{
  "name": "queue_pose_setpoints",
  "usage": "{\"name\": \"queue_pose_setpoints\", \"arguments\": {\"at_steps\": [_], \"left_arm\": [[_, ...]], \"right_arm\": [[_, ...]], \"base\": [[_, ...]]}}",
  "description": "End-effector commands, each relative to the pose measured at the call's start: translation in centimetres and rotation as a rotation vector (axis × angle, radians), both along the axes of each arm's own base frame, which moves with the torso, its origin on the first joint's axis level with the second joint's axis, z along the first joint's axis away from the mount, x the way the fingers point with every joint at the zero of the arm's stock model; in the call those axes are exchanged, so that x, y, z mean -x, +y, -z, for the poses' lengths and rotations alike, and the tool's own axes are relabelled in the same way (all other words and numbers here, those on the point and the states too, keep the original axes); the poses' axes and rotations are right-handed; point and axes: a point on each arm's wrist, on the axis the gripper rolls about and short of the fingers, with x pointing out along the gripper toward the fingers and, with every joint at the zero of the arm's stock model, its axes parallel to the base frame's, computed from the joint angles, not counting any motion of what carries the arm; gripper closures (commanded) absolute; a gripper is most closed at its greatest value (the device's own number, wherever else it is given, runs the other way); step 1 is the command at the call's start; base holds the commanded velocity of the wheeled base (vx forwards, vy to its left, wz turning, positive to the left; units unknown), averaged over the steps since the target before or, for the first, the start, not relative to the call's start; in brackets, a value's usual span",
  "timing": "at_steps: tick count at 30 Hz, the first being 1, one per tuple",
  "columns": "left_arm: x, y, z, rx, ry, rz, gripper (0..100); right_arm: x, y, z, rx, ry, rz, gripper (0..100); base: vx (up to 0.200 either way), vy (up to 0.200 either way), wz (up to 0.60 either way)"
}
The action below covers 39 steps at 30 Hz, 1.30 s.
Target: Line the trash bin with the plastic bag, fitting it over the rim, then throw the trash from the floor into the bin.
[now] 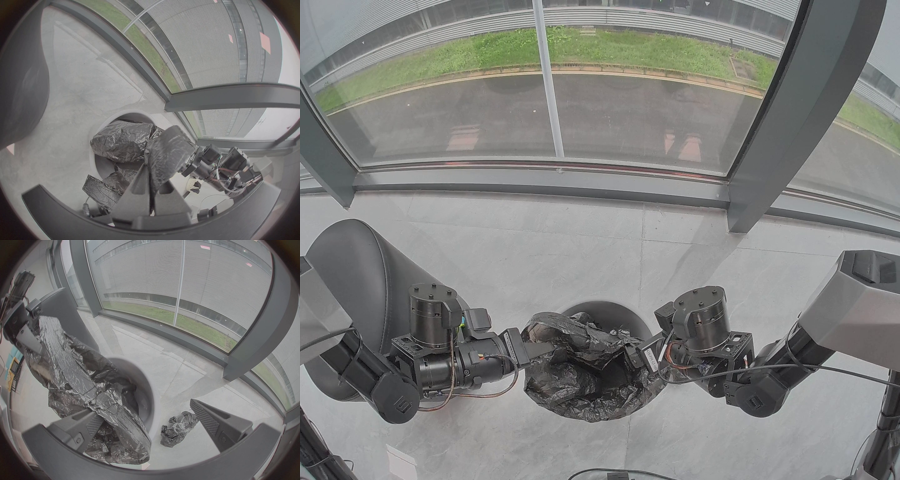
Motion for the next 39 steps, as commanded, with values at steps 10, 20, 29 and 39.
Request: {"name": "queue_pose_setpoints", "arguments": {"at_steps": [10, 20, 29, 39], "left_arm": [[-2.3, -0.3, 2.1, -0.174, -0.103, -0.006, 100], [-4.4, 0.4, 3.0, -0.277, -0.224, -0.077, 100], [-5.6, 1.5, 3.1, -0.308, -0.256, -0.101, 100], [-7.0, 1.0, 3.7, -0.301, -0.273, -0.1, 100]], "right_arm": [[-2.3, -1.3, -0.3, -0.019, -0.023, 0.065, 0], [-4.1, -1.5, 0.2, -0.052, -0.096, 0.087, 0], [-6.2, -1.7, 0.9, -0.067, -0.137, 0.109, 0], [-7.0, -1.8, 1.2, -0.076, -0.144, 0.117, 0]], "base": [[0.0, 0.0, 0.0], [0.0, 0.0, 0.0], [0.0, 0.0, 0.0], [0.0, 0.0, 0.0]]}}
